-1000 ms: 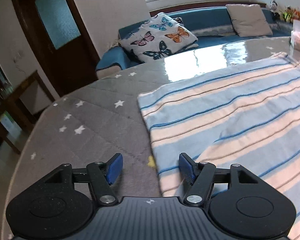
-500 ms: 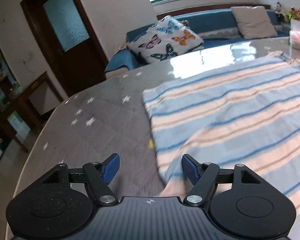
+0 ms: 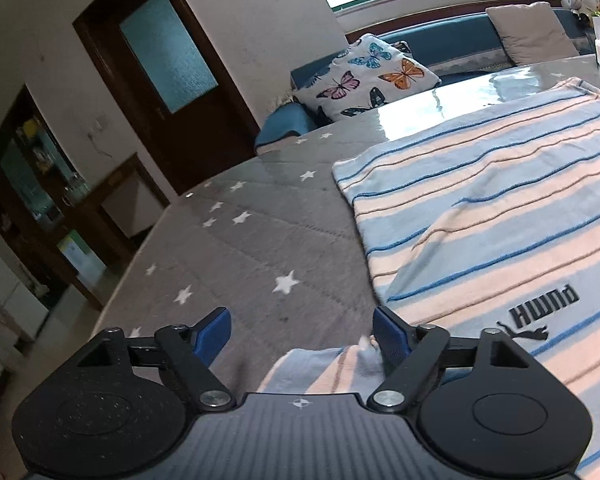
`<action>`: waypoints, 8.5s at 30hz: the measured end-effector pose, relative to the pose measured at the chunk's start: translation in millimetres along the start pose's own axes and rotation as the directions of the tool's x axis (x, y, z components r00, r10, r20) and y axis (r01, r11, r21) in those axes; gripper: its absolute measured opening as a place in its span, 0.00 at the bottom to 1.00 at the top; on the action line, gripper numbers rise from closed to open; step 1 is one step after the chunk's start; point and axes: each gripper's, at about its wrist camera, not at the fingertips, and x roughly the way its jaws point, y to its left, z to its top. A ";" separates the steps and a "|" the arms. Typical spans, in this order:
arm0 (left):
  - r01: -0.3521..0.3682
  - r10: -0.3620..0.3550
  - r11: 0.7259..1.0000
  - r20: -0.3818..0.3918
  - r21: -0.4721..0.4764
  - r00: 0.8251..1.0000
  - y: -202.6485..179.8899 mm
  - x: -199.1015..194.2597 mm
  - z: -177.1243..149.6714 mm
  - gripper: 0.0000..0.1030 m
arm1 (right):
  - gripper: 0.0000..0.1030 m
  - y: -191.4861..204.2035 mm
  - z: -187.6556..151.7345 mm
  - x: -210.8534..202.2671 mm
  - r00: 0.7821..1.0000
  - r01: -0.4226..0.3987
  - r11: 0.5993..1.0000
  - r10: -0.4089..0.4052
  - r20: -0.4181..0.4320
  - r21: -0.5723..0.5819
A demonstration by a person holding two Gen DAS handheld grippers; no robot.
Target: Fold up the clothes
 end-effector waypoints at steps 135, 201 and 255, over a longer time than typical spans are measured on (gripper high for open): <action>0.032 -0.007 0.974 0.111 -0.224 0.994 -26.3 -133.1 -44.7 0.91 | 0.35 13.1 -11.1 -37.9 0.973 -0.219 0.971 0.210 0.097 0.098; 0.504 -0.435 0.784 0.260 -0.362 0.862 33.3 -145.4 -39.6 0.02 | 0.72 232.1 45.3 -59.4 0.876 -0.415 0.799 0.481 0.048 -0.435; 0.395 -0.397 0.913 0.001 -0.103 0.918 -7.3 -80.9 -14.3 0.42 | 0.59 28.3 8.8 -6.7 0.967 -0.253 0.967 0.254 0.019 -0.039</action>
